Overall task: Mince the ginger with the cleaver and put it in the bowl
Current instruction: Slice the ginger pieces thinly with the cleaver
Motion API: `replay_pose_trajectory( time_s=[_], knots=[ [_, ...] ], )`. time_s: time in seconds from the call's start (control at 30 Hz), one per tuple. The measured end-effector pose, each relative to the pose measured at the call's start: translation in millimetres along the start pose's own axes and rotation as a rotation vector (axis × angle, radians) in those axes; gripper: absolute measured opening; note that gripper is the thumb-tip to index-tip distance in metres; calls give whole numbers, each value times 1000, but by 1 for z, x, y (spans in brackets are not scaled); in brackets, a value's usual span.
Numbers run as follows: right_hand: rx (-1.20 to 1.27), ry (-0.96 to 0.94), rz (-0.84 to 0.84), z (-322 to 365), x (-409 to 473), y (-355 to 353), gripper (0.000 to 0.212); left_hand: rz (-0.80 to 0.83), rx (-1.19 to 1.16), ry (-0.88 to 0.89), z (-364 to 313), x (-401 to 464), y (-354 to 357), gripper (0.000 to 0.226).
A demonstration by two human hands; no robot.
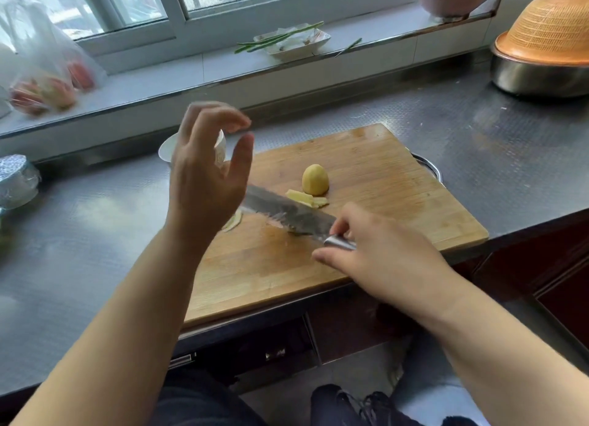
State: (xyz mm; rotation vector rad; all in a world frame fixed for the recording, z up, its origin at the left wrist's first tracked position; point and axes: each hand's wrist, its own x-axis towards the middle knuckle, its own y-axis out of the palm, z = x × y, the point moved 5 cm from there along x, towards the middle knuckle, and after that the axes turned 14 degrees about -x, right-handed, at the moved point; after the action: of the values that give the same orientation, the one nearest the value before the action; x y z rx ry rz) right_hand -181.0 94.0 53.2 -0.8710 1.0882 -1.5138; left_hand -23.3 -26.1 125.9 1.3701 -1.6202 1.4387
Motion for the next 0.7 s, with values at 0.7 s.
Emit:
replay_pose_trajectory(
  time_s=[0.7],
  knots=[
    [596,313,-340,-80,22,-14,23,930,176,-737,116,-28,177,60]
  ],
)
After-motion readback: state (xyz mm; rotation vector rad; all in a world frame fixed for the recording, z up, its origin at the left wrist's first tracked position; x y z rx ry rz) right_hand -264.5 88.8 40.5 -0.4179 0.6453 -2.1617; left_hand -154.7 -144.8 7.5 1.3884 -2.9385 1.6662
